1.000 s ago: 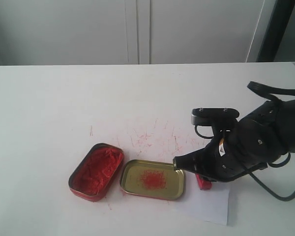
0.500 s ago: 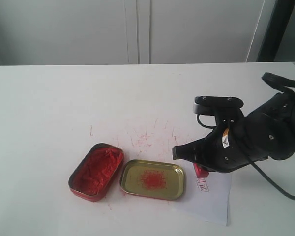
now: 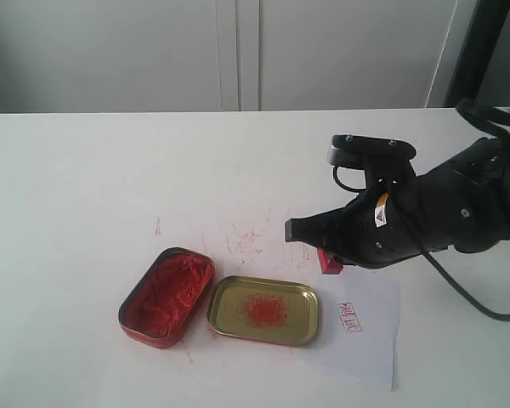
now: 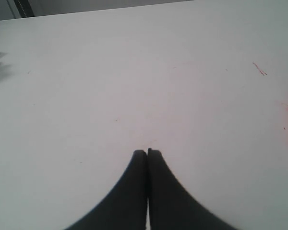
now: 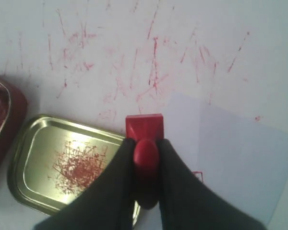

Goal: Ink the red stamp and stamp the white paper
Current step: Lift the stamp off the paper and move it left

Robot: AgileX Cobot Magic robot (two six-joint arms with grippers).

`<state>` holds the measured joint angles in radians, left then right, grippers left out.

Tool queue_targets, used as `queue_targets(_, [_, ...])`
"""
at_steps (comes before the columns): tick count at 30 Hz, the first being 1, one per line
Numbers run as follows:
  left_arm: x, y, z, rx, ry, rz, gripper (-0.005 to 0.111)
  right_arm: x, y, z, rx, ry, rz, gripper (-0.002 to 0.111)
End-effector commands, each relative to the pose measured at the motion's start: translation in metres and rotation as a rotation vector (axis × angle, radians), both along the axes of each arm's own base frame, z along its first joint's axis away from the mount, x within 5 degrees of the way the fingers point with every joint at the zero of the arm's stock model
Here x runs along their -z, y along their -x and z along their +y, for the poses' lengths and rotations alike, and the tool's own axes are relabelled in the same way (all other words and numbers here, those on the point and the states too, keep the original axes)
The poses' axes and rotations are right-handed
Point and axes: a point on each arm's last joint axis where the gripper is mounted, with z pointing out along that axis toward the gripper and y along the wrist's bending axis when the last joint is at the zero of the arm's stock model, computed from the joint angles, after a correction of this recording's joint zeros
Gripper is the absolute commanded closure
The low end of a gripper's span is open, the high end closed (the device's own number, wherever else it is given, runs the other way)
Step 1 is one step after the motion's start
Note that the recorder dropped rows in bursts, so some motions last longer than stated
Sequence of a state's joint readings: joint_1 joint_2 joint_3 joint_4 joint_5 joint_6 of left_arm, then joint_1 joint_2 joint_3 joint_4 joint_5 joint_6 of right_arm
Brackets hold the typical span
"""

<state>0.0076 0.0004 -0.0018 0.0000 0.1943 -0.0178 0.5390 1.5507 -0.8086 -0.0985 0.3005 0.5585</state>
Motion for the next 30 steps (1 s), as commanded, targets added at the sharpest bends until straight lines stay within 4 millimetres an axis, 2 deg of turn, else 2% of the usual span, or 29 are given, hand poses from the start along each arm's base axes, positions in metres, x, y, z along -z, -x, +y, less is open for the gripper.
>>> queue_targets(1, [0.001, 0.000, 0.000, 0.000, 0.009, 0.001, 0.107, -0.010, -0.010, 0.005, 0.000, -0.025, -0.040, 0.108])
queue_targets(16, [0.001, 0.000, 0.000, 0.000, 0.009, 0.001, 0.107, -0.005, -0.047, 0.031, -0.040, -0.061, -0.007, 0.108])
queue_targets(22, [0.001, 0.000, 0.000, 0.000, 0.009, 0.001, 0.107, 0.002, -0.065, 0.029, -0.099, -0.107, 0.091, 0.108])
queue_targets(30, [0.001, 0.000, 0.000, 0.000, 0.009, 0.001, 0.107, 0.005, -0.082, 0.019, -0.149, -0.324, 0.164, 0.108])
